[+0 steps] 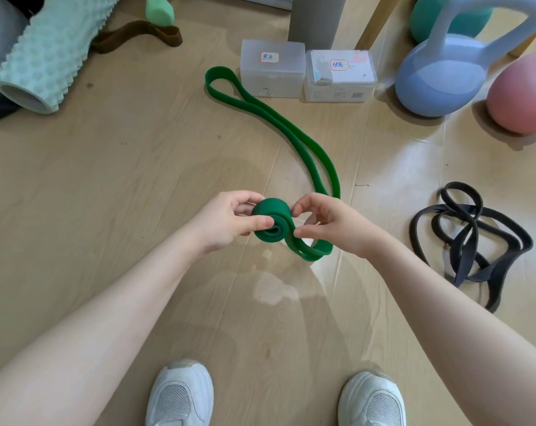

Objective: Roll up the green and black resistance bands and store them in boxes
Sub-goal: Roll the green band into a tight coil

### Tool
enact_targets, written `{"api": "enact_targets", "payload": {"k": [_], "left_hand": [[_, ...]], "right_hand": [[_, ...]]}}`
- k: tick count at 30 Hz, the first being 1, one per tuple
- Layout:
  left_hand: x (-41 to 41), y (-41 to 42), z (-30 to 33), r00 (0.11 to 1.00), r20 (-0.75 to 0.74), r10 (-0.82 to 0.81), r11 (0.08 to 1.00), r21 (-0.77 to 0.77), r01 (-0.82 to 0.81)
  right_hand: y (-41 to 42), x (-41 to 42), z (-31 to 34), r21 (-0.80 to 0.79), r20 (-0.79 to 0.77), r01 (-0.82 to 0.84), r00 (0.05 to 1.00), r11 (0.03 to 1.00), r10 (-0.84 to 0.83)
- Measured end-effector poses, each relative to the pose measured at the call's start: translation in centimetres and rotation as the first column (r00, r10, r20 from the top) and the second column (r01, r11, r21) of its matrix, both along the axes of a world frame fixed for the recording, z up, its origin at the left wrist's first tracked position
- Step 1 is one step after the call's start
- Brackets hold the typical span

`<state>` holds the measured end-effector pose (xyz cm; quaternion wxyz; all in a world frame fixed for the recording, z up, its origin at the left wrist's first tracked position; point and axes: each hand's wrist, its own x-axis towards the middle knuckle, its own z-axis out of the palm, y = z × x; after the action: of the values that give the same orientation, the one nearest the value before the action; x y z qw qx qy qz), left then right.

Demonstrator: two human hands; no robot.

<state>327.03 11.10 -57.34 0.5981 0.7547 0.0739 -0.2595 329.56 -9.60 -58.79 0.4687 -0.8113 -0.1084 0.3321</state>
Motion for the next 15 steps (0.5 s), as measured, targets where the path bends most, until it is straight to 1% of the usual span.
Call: {"api": "enact_targets", "payload": {"k": [1,2,4,5,6,7,9,10,12,13,15], "left_hand": [[-0.1,0.1,-0.1,1.000,0.005,0.018,0.999,-0.027,-0.018],[-0.1,0.2,-0.2,0.999,0.006,0.051,0.996,-0.069,-0.050],[-0.2,0.3,-0.5,0.991,-0.009,0.135,0.974,-0.181,-0.135],[-0.3,0.3,-0.5,0.986,-0.013,0.168,0.960,-0.223,-0.167],[-0.3,0.3,-0.5,0.981,-0.008,0.193,0.952,-0.240,-0.189],[-0.2,0.3,-0.5,0.977,0.005,0.213,0.950,-0.235,-0.206],[0.1,0.3,-0.3,0.972,0.043,0.231,0.957,-0.193,-0.218],[0.2,0.4,-0.2,0.971,0.054,0.232,0.959,-0.181,-0.219],[0.3,0.5,-0.1,0.970,0.043,0.239,0.956,-0.187,-0.227],[0.3,0.6,-0.1,0.970,0.039,0.239,0.955,-0.190,-0.228],[0.2,0.8,-0.2,0.972,0.048,0.230,0.959,-0.179,-0.218]], "right_hand": [[0.3,-0.2,-0.2,0.027,0.033,0.036,0.999,0.999,-0.037],[0.6,-0.4,-0.3,0.086,0.045,0.081,0.995,0.993,-0.085],[1.0,-0.6,-0.3,0.236,0.007,0.173,0.984,0.956,-0.180],[1.1,-0.7,-0.3,0.278,-0.010,0.204,0.978,0.939,-0.209],[1.3,-0.8,-0.4,0.283,0.004,0.220,0.973,0.934,-0.230],[1.5,-1.0,-0.6,0.254,0.048,0.225,0.968,0.941,-0.245],[2.3,-1.4,-1.0,0.206,0.108,0.245,0.956,0.947,-0.271],[2.7,-1.7,-1.1,0.232,0.077,0.264,0.955,0.936,-0.288],[3.2,-2.1,-1.1,0.312,-0.045,0.307,0.950,0.899,-0.309],[3.2,-2.1,-0.9,0.325,-0.062,0.312,0.949,0.893,-0.309],[2.8,-1.8,-0.3,0.298,-0.023,0.275,0.959,0.914,-0.281]]}}
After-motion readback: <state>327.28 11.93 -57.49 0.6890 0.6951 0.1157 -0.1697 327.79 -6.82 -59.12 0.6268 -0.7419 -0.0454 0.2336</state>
